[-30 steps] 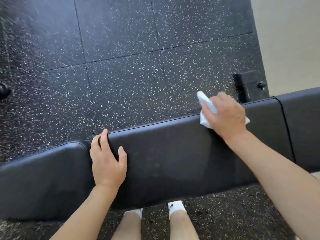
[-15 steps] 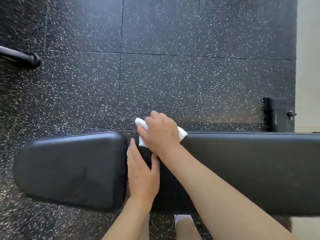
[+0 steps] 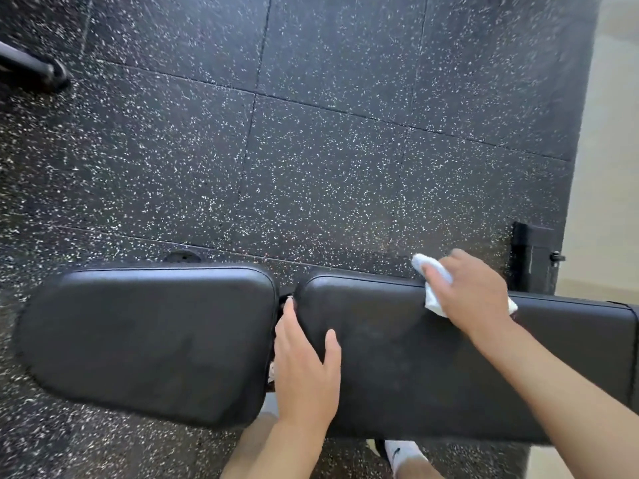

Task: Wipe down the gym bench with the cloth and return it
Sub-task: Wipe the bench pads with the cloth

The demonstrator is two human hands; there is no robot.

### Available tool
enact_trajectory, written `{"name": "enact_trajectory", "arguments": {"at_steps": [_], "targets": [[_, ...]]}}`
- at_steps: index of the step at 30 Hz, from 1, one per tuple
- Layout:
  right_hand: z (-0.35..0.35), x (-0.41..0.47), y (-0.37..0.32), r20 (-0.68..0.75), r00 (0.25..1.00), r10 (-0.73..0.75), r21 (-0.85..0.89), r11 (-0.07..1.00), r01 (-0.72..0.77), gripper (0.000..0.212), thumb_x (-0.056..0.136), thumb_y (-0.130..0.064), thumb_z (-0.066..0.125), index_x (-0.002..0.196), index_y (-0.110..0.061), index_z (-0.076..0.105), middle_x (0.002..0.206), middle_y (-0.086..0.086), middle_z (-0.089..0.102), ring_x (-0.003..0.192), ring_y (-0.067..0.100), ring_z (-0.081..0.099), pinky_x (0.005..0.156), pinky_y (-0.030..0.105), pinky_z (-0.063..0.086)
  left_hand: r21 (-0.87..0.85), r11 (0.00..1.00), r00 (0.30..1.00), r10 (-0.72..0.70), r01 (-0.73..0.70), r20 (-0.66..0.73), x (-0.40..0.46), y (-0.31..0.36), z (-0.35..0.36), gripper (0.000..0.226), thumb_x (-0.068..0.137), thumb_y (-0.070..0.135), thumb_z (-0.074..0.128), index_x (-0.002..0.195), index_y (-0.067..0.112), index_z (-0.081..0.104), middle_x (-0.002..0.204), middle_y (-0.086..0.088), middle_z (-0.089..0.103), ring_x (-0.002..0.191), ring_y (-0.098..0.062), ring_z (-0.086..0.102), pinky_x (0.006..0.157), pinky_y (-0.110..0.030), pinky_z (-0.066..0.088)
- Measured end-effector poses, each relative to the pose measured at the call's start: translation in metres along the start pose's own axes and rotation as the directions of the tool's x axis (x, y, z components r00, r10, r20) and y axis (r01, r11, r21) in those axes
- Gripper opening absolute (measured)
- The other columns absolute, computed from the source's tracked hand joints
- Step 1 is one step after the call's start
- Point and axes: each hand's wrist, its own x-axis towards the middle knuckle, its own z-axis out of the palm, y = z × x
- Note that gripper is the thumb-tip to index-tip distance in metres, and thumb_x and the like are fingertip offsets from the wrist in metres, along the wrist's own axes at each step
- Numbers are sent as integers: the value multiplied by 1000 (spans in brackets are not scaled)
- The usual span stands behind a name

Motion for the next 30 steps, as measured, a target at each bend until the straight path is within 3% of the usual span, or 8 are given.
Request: {"name": "enact_trajectory", "arguments": {"at_steps": [5, 8, 11, 15, 18, 23, 26, 30], "targets": [[22, 4, -109, -4, 994, -113, 36, 993, 113, 48, 99, -49, 56, 64, -16, 56, 72, -2, 48, 73, 25, 56, 58, 35, 34, 32, 994, 994, 103, -104, 30, 5, -4, -5, 77, 103, 43, 49, 165, 17, 13, 169, -1, 24, 157, -15, 21, 128, -38, 25], [27, 11, -158, 27, 973, -230, 117, 967, 225, 45, 99, -47, 54, 67, -17, 60, 73, -3, 48, 73, 24, 55, 60, 35, 34, 170, 946, 962, 269, -275, 54, 20, -2, -10, 75, 102, 37, 51, 164, 14, 14, 171, -5, 23, 158, -17, 19, 129, -37, 22], [26, 13, -161, 54, 957, -287, 171, 946, 274, 45, 102, -49, 49, 70, -18, 58, 77, -5, 47, 78, 23, 55, 63, 35, 34, 199, 931, 952, 297, -305, 71, 37, 13, -11, 73, 100, 26, 60, 162, 9, 26, 168, -5, 30, 157, -19, 24, 129, -40, 24], [21, 12, -91, -10, 963, -270, 192, 945, 266, 46, 102, -50, 52, 67, -21, 53, 75, -3, 48, 75, 26, 58, 60, 36, 39, 399, 801, 890, 445, -446, 102, 53, 39, 2, 53, 100, 37, 47, 146, 12, 54, 151, -2, 54, 146, -26, 43, 120, -50, 35], [18, 6, 3, -120, 970, -212, 98, 970, 224, 49, 98, -47, 63, 62, -25, 40, 69, -2, 49, 66, 27, 57, 53, 31, 30, 544, 685, 854, 504, -485, 127, 57, 56, 19, 42, 100, 39, 42, 128, 20, 66, 130, 5, 68, 128, -23, 58, 114, -59, 37], [2, 5, 155, -107, 992, -63, 30, 997, 67, 47, 100, -46, 60, 63, -19, 48, 72, -4, 45, 74, 27, 57, 58, 33, 35, 610, 636, 843, 527, -473, 105, 56, 91, 71, 36, 100, 32, 40, 100, 23, 75, 97, 7, 75, 92, -23, 69, 97, -46, 42], [6, 6, 175, -159, 987, -35, 21, 999, 39, 47, 101, -42, 57, 61, -19, 48, 70, -3, 45, 70, 29, 56, 56, 33, 31, 652, 648, 865, 501, -394, 26, 51, 101, 88, 36, 99, 29, 42, 88, 25, 76, 85, 8, 74, 81, -23, 65, 83, -43, 39], [10, 4, 127, -209, 977, -42, 62, 997, 56, 43, 95, -40, 51, 58, -19, 49, 66, -1, 46, 61, 28, 52, 52, 33, 34, 673, 626, 854, 520, -393, 16, 51, 99, 89, 36, 100, 29, 41, 89, 26, 76, 85, 9, 73, 79, -23, 63, 81, -42, 39]]}}
